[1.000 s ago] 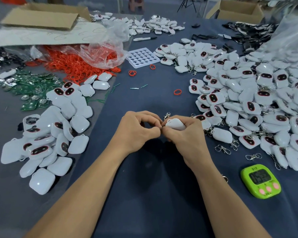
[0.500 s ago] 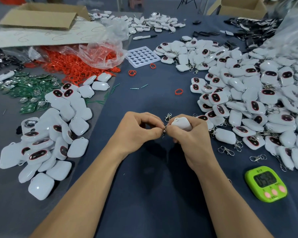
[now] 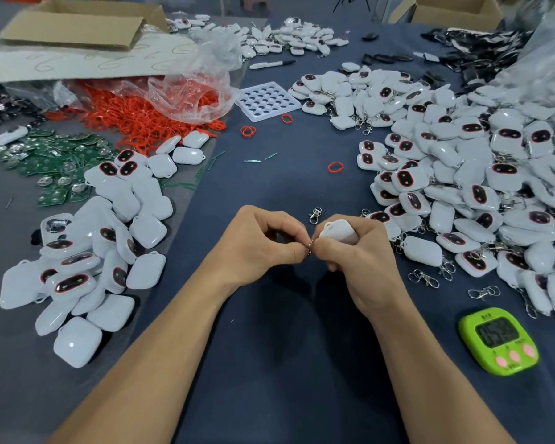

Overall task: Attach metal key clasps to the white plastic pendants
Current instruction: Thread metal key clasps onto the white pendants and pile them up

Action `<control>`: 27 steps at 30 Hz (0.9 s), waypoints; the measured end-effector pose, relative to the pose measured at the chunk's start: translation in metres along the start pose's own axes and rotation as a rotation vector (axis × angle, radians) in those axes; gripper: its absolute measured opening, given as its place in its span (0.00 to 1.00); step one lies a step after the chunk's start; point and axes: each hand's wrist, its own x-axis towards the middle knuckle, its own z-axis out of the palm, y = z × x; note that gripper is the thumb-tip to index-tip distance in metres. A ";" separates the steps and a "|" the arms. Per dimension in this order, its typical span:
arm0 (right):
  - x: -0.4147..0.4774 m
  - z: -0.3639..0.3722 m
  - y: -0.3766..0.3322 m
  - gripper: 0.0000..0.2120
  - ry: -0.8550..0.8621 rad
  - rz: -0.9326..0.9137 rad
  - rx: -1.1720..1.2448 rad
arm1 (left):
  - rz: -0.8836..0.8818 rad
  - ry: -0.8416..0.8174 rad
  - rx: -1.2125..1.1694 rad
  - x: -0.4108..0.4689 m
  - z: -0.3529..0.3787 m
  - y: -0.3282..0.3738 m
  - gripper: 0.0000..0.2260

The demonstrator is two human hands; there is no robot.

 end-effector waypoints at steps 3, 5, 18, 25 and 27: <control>0.000 -0.003 0.000 0.06 -0.041 0.003 0.001 | -0.004 -0.007 -0.003 -0.002 0.002 0.001 0.04; 0.000 -0.005 0.000 0.06 -0.060 0.003 -0.007 | -0.010 -0.010 0.005 -0.002 0.004 0.000 0.04; 0.017 0.014 0.013 0.07 0.225 0.024 -0.215 | 0.068 0.799 0.646 0.003 -0.018 0.005 0.06; 0.045 0.022 0.012 0.06 0.283 -0.055 -0.299 | 0.138 0.421 1.188 0.014 -0.021 -0.013 0.02; 0.050 0.018 0.015 0.08 0.222 -0.049 -0.346 | 0.069 0.376 1.060 0.015 -0.024 -0.016 0.03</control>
